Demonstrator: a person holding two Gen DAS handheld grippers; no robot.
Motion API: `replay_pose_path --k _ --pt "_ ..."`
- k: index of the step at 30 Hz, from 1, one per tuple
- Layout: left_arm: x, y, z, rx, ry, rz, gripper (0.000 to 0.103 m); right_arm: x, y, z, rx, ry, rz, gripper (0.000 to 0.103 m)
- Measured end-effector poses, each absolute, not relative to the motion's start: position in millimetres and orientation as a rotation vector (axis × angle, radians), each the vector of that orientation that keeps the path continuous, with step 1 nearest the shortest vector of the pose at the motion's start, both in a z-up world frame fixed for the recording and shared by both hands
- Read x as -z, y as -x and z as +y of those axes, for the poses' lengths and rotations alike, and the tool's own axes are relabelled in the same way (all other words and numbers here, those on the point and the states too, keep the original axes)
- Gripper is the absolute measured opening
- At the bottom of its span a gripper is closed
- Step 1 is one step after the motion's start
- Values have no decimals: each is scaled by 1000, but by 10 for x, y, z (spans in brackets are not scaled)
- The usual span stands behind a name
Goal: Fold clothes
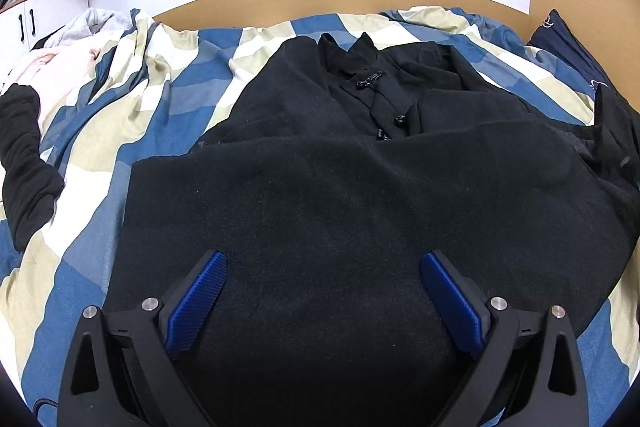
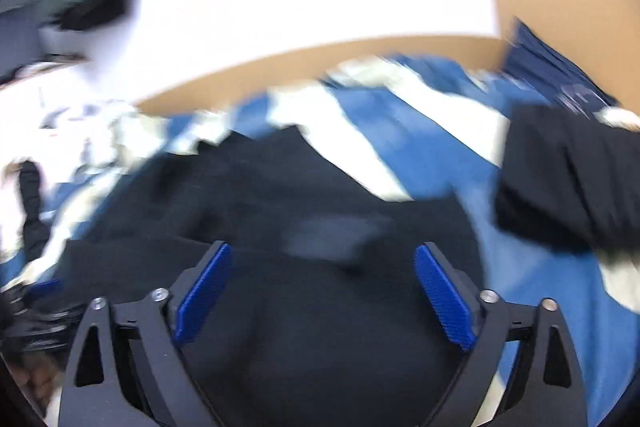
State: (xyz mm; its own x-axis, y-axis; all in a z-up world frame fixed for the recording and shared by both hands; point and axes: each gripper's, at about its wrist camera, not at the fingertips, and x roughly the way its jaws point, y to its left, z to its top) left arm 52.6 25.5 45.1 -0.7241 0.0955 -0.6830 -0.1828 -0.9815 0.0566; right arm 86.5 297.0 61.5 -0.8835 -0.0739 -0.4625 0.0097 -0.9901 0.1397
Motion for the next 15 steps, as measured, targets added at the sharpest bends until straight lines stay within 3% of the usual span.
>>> replay_pose_path --k 2,6,10,15 --pt "-451 -530 259 -2782 1092 183 100 -626 -881 2788 2915 -713 -129 101" --pt "-453 -533 267 -2790 1086 200 100 -452 -694 2583 2820 -939 -1 101" --pt "-450 -532 274 -2795 1087 208 100 -221 -553 2776 2789 -1141 -107 103" --pt "-443 -534 285 -2797 1091 208 101 -265 -703 3019 2952 -1131 -214 103"
